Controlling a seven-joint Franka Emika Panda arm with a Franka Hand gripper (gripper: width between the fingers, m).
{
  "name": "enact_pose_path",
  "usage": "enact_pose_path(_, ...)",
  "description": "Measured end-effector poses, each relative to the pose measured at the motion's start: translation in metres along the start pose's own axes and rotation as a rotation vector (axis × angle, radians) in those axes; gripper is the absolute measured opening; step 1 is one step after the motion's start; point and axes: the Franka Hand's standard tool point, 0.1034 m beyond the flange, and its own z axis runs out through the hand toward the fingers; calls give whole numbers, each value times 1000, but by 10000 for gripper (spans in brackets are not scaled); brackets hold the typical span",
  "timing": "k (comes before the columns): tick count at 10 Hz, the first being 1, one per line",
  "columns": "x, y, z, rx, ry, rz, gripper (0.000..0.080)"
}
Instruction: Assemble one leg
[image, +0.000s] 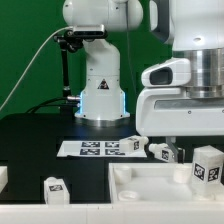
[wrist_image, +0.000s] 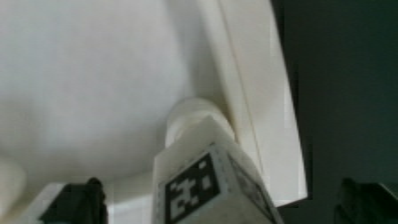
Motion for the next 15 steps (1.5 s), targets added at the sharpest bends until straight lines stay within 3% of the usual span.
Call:
enact_pose_path(2, -1, 1, 2, 1, -4, -58, 649)
enact_pose_path(3, -1, 1, 3, 1, -4, -35, 523)
enact_pose_path(4, -1, 1, 3, 2, -4, -17, 523)
enact_pose_path(5, -2, 2, 3, 0, -8, 50, 347)
enact_pose_path(6, -3, 3, 3, 0, -15, 104, 291)
enact_pose_path(12, -10, -15, 8, 19, 2, 924, 288)
enact_pose_path(14, -6, -15, 7, 75, -15, 1190, 288)
enact_pose_path(15, -5, -14, 6, 87, -17, 1254, 288)
